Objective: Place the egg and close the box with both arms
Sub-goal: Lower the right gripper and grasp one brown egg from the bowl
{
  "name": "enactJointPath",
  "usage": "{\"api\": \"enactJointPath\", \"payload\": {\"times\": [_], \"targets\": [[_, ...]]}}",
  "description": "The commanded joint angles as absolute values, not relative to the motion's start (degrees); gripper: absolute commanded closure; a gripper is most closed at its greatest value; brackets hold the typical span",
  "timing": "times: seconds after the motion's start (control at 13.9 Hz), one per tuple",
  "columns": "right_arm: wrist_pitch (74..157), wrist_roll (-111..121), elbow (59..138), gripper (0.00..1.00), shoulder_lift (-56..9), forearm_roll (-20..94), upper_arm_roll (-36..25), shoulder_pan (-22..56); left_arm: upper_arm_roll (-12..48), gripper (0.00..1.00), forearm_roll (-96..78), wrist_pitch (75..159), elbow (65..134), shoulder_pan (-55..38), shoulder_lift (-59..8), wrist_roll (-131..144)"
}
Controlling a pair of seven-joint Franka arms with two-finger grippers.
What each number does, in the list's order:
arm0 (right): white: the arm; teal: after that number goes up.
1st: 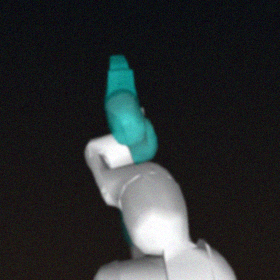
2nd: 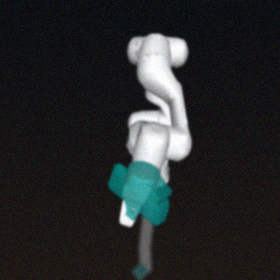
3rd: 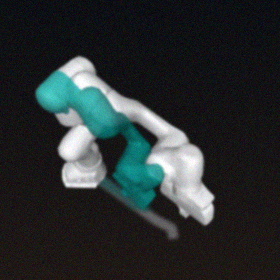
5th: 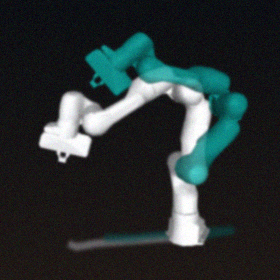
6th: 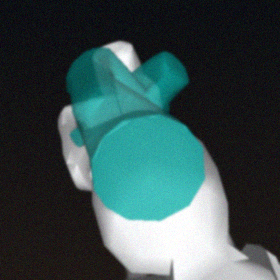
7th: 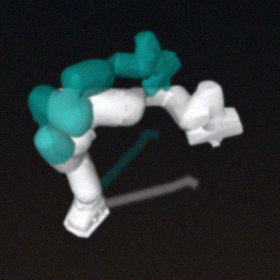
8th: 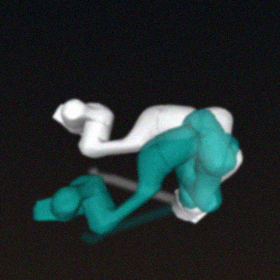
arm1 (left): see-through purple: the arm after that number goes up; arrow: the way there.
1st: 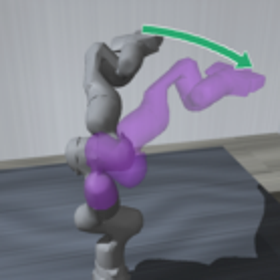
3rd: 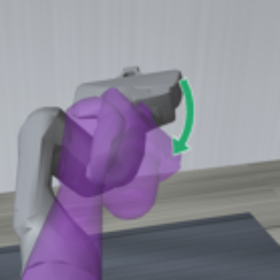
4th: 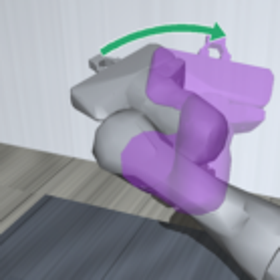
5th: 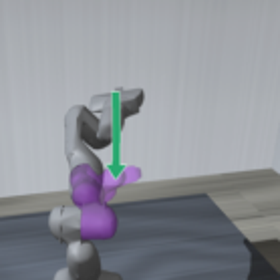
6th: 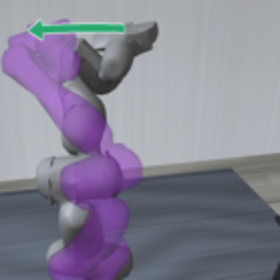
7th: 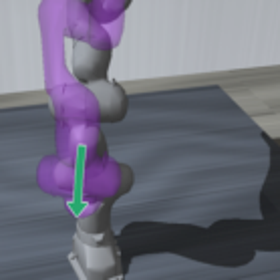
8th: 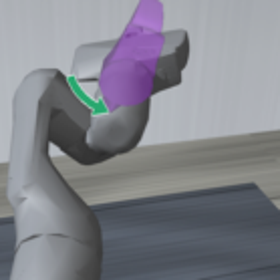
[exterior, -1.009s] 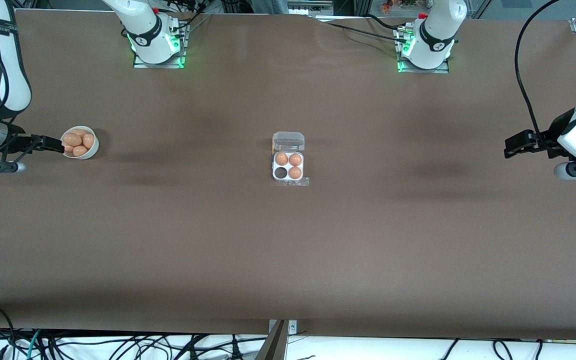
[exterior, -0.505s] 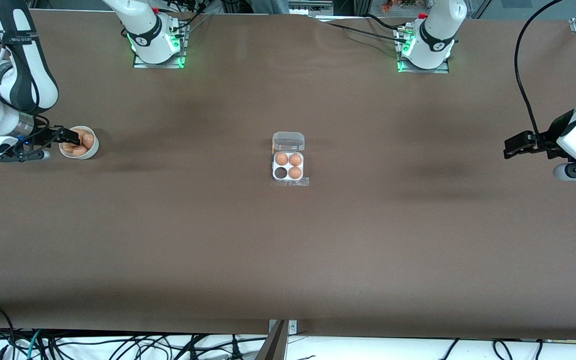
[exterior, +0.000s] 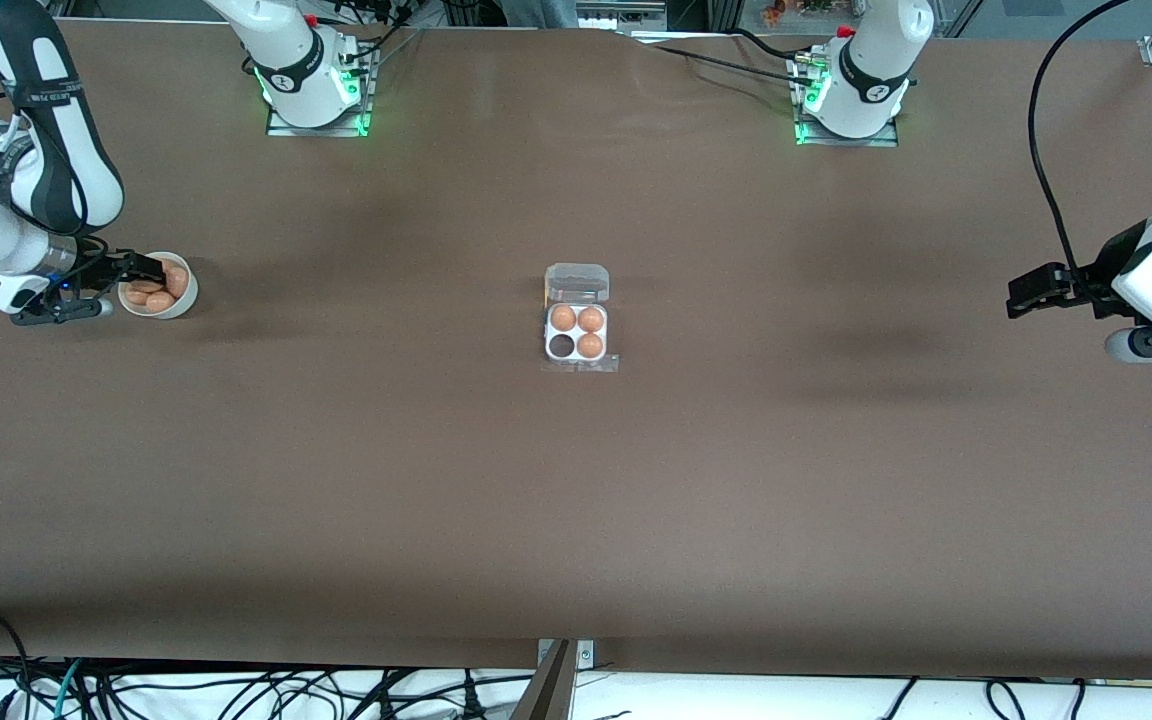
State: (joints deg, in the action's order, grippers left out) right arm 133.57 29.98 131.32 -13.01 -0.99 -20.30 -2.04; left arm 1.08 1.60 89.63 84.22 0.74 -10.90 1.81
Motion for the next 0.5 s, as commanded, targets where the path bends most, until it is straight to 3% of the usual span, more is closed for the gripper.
{"api": "enactJointPath", "payload": {"times": [0.0,0.14,0.36,0.43], "targets": [[134.39,31.64,132.10,0.05,-12.92,-0.26,-20.39,-2.63,1.41,0.00,2.55,89.38,84.37,1.05,-10.63,0.62],[134.12,31.64,132.10,0.14,-13.36,-0.26,-20.39,-2.64,1.41,0.00,2.55,89.38,84.37,0.97,-10.64,0.62],[133.77,31.82,132.10,0.40,-13.45,-0.26,-20.39,-2.64,1.41,0.00,2.55,89.38,84.37,1.05,-10.72,0.62],[133.68,31.90,132.10,0.43,-13.45,-0.18,-20.39,-2.64,1.41,0.00,2.55,89.38,84.37,0.97,-10.72,0.62]]}}
